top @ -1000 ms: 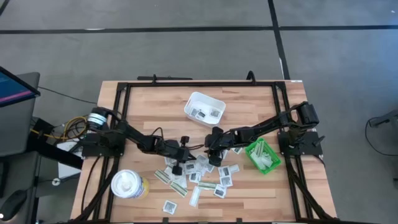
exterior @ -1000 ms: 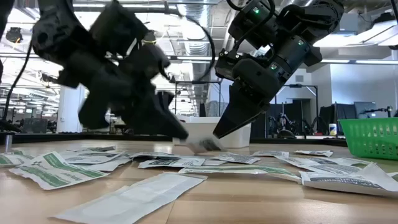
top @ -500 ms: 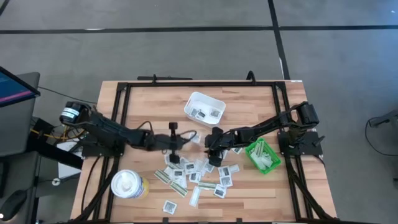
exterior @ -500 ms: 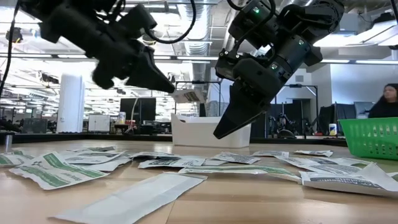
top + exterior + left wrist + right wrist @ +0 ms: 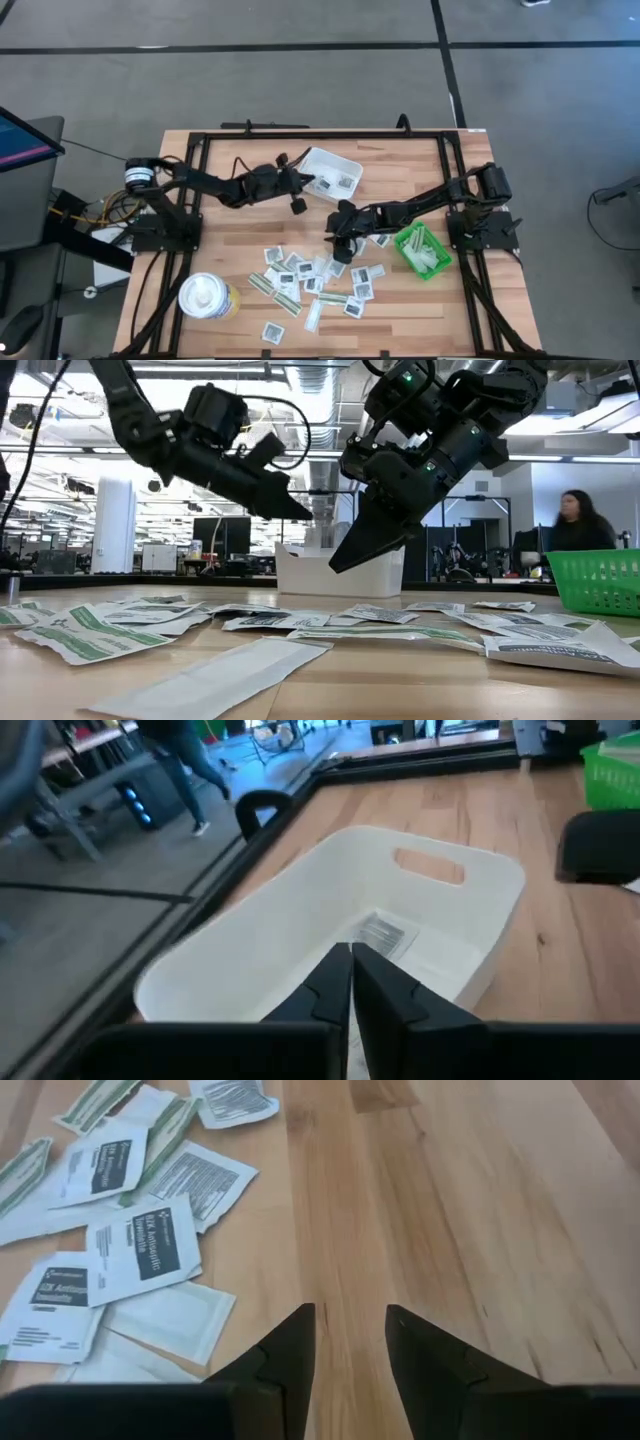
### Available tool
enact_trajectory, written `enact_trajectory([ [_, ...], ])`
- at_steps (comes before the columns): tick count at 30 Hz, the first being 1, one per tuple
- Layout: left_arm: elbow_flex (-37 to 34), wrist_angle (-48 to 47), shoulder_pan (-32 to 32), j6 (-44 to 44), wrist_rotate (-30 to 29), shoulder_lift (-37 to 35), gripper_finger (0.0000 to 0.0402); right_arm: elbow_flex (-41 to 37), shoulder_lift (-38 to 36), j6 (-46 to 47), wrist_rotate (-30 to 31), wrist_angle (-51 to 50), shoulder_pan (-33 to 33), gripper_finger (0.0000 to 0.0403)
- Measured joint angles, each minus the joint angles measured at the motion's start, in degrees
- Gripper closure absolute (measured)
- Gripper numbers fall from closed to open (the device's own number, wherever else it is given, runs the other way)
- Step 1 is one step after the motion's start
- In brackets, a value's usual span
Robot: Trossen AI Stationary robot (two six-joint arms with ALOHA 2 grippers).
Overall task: Pick & Place First Aid Supplies
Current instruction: Put the towelette pack into the white bin
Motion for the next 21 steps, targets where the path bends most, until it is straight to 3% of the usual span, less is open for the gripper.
enact_trajectory([
  [7,0.0,0.7,1.4,-0.9,1.5,3.9,0.0351,0.0,0.0,0.0,-1.6,-0.4,-0.1,0.0284],
  [12,-0.1,2.6,-1.5,-1.1,2.7,0.9,0.0332,0.0,0.0,-0.1,-3.7,0.1,0.6,0.0284],
  [15,0.0,2.7,-3.9,-2.2,6.7,-2.5,0.0331,0.0,0.0,-0.2,-4.6,0.3,1.0,0.0284],
  [21,0.0,2.3,-10.5,-14.5,19.5,-6.1,0.0339,0.0,0.0,-0.2,-4.5,0.3,1.3,0.0284],
])
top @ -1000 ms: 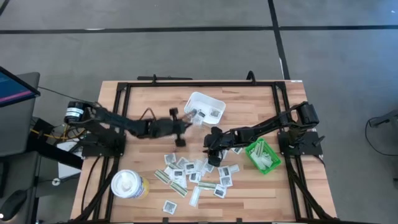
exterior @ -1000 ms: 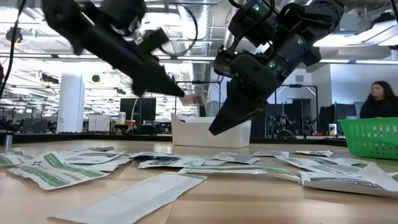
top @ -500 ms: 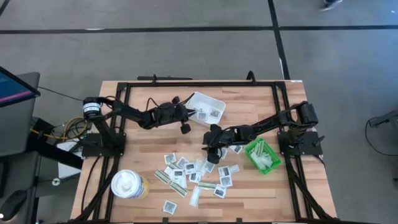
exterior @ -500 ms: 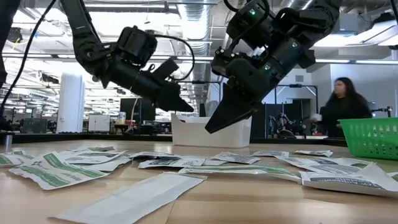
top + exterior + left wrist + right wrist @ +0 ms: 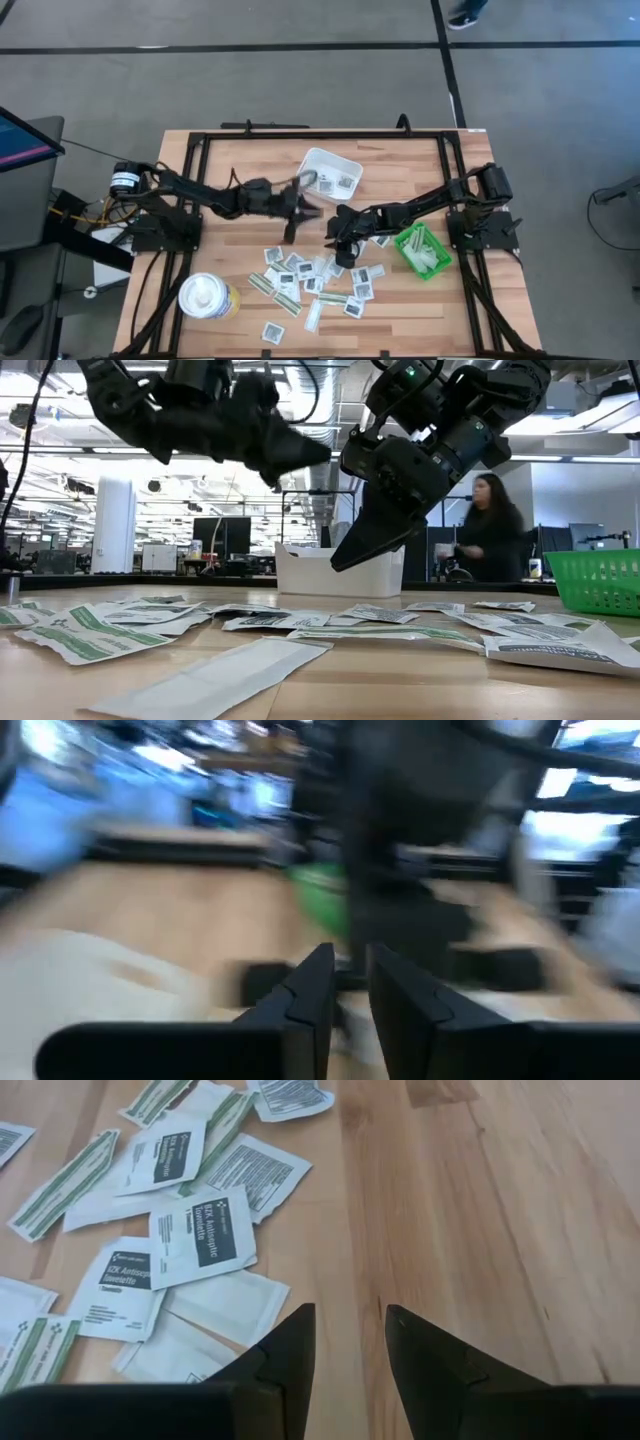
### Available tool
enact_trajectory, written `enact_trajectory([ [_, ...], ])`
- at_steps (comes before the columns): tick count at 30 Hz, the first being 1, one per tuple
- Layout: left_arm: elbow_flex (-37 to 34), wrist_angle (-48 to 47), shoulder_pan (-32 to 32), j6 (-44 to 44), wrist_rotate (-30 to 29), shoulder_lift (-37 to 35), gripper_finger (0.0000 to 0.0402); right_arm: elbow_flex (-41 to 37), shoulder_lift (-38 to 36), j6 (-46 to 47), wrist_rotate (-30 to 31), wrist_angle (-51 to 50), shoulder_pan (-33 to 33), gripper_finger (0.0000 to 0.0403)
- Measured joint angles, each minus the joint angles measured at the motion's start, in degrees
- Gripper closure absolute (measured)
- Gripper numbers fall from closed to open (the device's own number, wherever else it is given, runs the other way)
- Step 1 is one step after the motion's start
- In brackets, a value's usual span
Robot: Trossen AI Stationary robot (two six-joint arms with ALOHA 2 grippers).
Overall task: Pick & Place First Aid Supplies
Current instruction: Put the towelette pack into the white bin
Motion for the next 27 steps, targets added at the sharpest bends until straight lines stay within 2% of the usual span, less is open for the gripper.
enact_trajectory([
  [3,0.0,-2.9,-4.6,-3.8,4.2,0.4,0.0342,0.0,0.0,0.1,0.0,0.0,0.0,0.0284],
  [7,0.0,-14.9,-10.8,-4.6,3.4,0.5,0.0346,0.0,0.0,0.1,0.0,0.0,0.0,0.0284],
  [9,0.0,-21.7,-13.3,-4.7,-2.1,0.5,0.0344,0.0,0.0,0.1,0.0,0.0,0.0,0.0284],
  [13,0.0,-34.2,-16.3,-5.7,-16.9,0.5,0.0330,0.0,0.0,0.1,0.0,0.1,-0.1,0.0284],
  [16,0.0,-39.8,-16.0,-8.7,-22.5,0.1,0.0317,0.0,0.0,-0.1,0.0,0.4,-0.4,0.0284],
  [24,0.0,-59.1,-14.8,-20.9,-19.3,-7.1,0.0295,0.0,0.0,-0.9,0.0,0.5,-0.7,0.0284],
  [27,0.0,-62.3,-15.1,-23.5,-17.9,-10.1,0.0293,0.0,0.0,-0.9,0.0,0.4,-0.7,0.0284],
])
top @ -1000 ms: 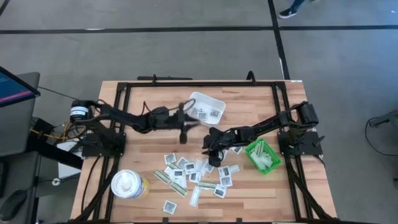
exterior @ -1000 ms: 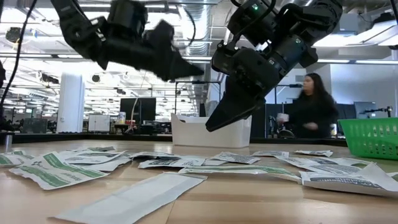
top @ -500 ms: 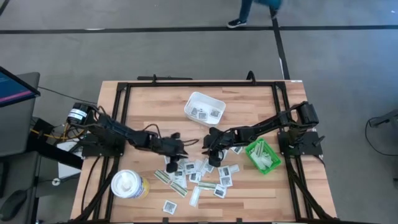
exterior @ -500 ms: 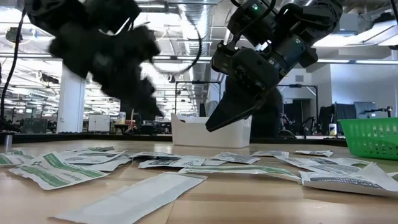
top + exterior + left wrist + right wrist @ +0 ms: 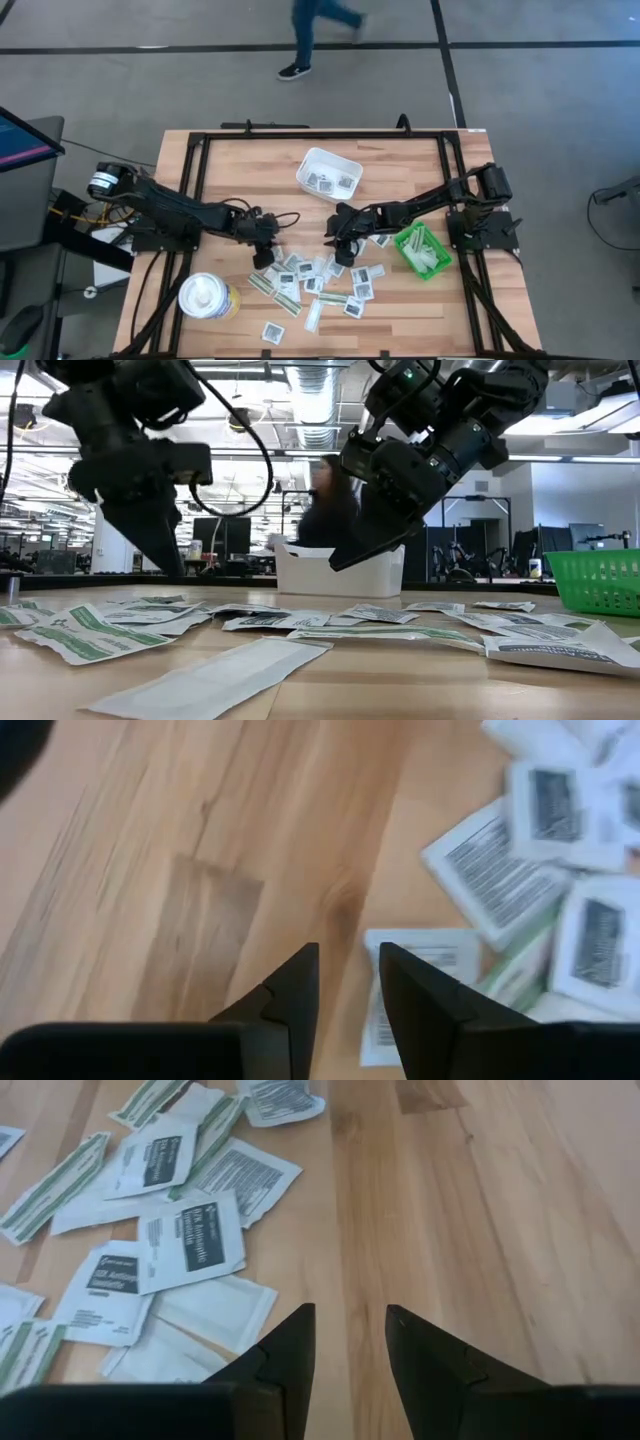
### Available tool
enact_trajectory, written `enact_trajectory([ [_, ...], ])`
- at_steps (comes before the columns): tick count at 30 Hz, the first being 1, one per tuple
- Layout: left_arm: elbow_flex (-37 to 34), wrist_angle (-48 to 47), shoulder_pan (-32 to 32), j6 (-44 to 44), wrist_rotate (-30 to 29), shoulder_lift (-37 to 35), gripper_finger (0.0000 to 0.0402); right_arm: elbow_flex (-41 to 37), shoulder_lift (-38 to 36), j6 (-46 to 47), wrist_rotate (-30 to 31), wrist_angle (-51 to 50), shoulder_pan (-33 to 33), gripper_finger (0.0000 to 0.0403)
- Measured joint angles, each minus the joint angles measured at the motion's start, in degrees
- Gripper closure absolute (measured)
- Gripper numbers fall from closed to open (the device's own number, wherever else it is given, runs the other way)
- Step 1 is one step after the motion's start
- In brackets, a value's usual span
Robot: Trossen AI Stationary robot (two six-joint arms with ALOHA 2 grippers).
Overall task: Pick & Place First Aid Supplies
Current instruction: Put the towelette pack into the white bin
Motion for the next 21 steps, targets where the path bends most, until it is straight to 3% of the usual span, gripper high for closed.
enact_trajectory([
  [6,0.0,2.4,-1.0,-0.3,0.1,0.5,0.0293,0.0,0.0,0.4,0.0,-0.1,0.0,0.0284],
  [16,0.3,6.6,-2.2,-0.2,-1.1,10.4,0.0293,0.0,0.0,1.4,0.0,-0.2,0.0,0.0284],
  [21,0.1,7.1,-2.4,3.6,-1.7,9.7,0.0309,0.0,0.0,1.1,0.0,-0.2,0.0,0.0284],
])
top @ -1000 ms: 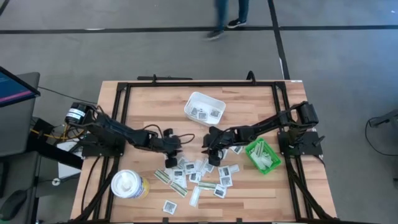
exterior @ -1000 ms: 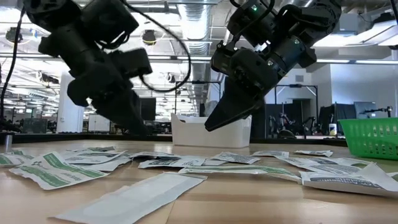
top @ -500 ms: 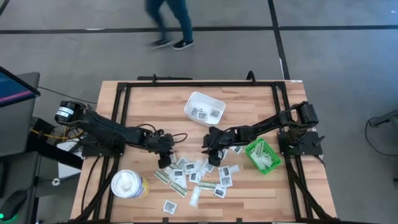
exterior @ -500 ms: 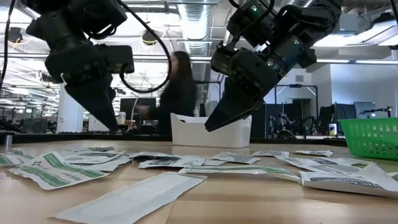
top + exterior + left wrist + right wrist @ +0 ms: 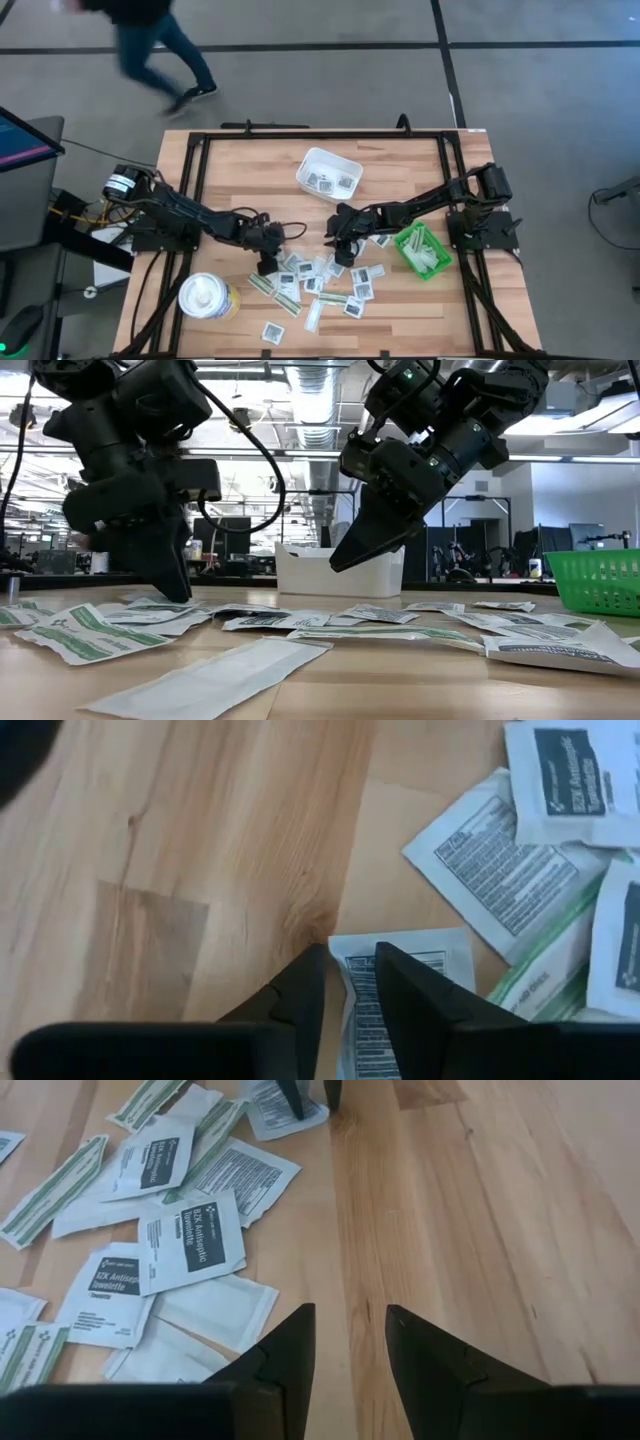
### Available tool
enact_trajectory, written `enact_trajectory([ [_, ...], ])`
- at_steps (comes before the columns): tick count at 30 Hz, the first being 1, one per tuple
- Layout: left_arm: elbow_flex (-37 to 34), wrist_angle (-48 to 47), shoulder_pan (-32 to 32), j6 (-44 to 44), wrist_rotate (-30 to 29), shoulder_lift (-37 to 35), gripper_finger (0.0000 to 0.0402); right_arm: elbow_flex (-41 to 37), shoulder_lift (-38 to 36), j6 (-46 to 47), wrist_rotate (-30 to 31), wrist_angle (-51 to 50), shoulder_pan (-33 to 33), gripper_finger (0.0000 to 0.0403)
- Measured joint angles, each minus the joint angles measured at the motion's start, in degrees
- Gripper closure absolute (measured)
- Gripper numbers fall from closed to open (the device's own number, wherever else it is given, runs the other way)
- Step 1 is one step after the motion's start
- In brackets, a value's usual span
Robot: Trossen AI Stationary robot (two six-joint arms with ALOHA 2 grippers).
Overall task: Pick & Place First Aid Supplies
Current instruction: Put the towelette pack into the white bin
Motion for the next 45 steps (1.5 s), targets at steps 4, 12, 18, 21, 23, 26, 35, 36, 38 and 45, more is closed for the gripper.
enact_trajectory([
  [4,-0.3,1.5,-0.2,4.0,-0.2,-1.1,0.0365,0.0,0.0,0.0,0.0,0.0,0.0,0.0284],
  [12,-0.3,21.1,-0.2,16.2,-6.9,-1.1,0.0393,0.0,0.0,0.0,0.0,0.0,0.0,0.0284],
  [18,-0.2,35.8,1.3,31.6,-7.4,-1.2,0.0396,0.0,0.0,-0.1,0.0,0.0,0.0,0.0284],
  [21,-0.2,39.6,4.5,36.3,-7.5,-1.2,0.0394,0.0,0.0,-0.1,0.0,0.0,0.0,0.0284],
  [23,-0.2,42.1,7.8,36.9,-7.6,-1.2,0.0396,0.0,0.0,-0.1,0.0,0.0,0.0,0.0284],
  [26,-0.2,45.1,13.3,36.9,-7.6,-1.2,0.0396,0.0,0.0,-0.1,0.0,0.0,0.0,0.0284],
  [35,-0.2,50.1,26.9,29.8,2.6,-1.2,0.0394,0.0,0.0,-0.2,0.1,0.0,-0.9,0.0284],
  [36,-0.2,50.3,27.5,29.4,3.5,-1.1,0.0394,0.0,0.0,-0.2,0.2,0.0,-0.9,0.0284],
  [38,-0.1,51.3,28.4,29.4,3.8,-0.3,0.0393,0.0,0.0,-0.2,0.2,0.0,-0.9,0.0284],
  [45,-0.1,60.2,29.3,29.3,3.0,7.8,0.0387,0.0,0.0,-0.2,0.2,1.0,-1.0,0.0284],
])
